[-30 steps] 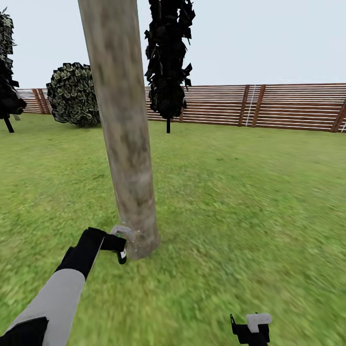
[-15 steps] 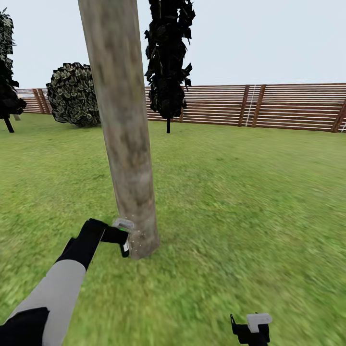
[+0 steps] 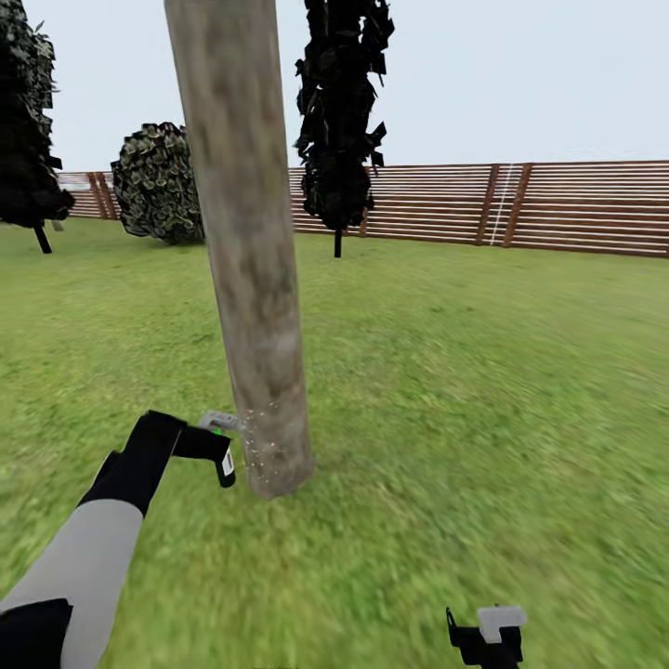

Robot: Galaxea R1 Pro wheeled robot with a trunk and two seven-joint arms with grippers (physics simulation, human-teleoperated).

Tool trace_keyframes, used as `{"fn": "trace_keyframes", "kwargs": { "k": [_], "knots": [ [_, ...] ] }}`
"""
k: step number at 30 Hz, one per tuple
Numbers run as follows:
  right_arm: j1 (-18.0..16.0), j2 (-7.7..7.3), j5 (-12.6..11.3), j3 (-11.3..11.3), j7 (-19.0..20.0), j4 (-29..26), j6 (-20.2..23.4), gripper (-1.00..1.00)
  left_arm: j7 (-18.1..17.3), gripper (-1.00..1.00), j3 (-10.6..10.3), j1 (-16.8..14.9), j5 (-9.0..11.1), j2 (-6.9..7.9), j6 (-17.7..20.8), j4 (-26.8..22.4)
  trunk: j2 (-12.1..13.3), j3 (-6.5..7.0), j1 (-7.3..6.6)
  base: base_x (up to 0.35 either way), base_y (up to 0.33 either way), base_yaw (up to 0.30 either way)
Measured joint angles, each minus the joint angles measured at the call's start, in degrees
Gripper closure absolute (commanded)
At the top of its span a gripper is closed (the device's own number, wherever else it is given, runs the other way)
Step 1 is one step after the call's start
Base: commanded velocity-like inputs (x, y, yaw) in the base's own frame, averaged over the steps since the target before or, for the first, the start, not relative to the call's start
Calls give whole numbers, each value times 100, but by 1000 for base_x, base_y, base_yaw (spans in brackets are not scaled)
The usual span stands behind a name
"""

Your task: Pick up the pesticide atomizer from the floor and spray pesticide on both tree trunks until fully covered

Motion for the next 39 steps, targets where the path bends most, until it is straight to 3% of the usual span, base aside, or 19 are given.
{"fn": "trace_keyframes", "kwargs": {
  "k": [20,25,35,39],
  "knots": [
    [0,0,0,-1,5,0,0,-100,75,100,37,39,-35,79,21,-29,0,0,0,0,-271,36],
    [0,0,-1,3,2,0,0,-100,607,100,42,56,-17,104,20,7,0,0,0,0,-272,20],
    [-1,0,0,5,9,0,0,-100,720,100,90,51,30,29,31,32,0,0,0,0,-272,242],
    [1,0,0,5,9,0,0,-100,727,100,489,51,-7,82,22,39,0,0,0,0,-272,277]
  ]
}}
